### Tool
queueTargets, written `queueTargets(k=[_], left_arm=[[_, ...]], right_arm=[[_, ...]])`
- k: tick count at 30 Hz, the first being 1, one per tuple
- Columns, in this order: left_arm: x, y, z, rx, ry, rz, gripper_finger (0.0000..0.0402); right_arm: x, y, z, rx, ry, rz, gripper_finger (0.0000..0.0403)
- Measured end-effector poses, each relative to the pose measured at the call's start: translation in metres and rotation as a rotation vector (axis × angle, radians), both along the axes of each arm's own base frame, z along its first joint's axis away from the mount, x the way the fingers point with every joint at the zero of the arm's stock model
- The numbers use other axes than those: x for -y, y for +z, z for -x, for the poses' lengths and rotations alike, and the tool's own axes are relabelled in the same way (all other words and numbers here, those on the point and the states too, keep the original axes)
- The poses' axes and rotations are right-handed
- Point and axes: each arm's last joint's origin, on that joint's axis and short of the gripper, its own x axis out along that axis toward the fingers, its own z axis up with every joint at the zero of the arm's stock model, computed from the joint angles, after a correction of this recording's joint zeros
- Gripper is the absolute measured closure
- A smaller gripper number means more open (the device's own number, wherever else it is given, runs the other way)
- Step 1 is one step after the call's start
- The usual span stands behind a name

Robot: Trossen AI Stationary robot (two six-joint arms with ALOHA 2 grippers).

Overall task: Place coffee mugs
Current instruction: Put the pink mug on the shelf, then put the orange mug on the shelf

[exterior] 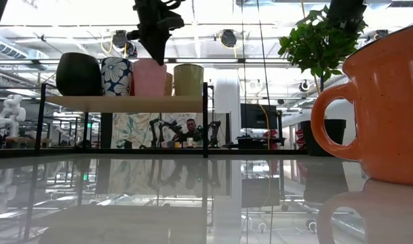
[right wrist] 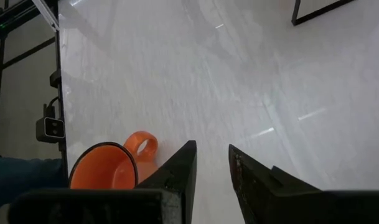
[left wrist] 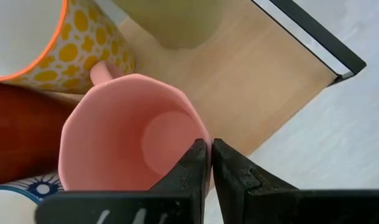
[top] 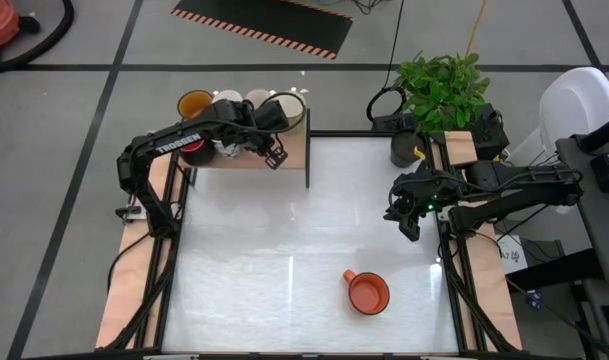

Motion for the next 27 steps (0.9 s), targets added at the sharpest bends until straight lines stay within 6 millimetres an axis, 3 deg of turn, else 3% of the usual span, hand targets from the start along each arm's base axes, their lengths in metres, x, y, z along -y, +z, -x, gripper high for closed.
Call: queueTargets(k=[7, 15, 20, 27], left_arm=[[0.0, 0.0, 0.0, 0.002, 0.008, 0.0, 0.0367], [0.003, 0.001, 0.002, 0.034, 0.081, 0.021, 0.0256], [0.014, 0.019, 0.014, 0.124, 0.095, 0.048, 0.0205], [0.041, 0.048, 0.034, 0.23, 0.041, -0.011, 0.0197]], right_arm=[[0.0, 0.0, 0.0, -0.001, -0.003, -0.004, 0.0326], [-0.006, 0.002, -0.001, 0.007, -0.014, -0.147, 0.0324], [-0.023, 0.009, -0.01, 0.086, 0.04, -0.262, 0.031], [-0.053, -0.01, -0.035, -0.009, 0.141, -0.259, 0.0279]])
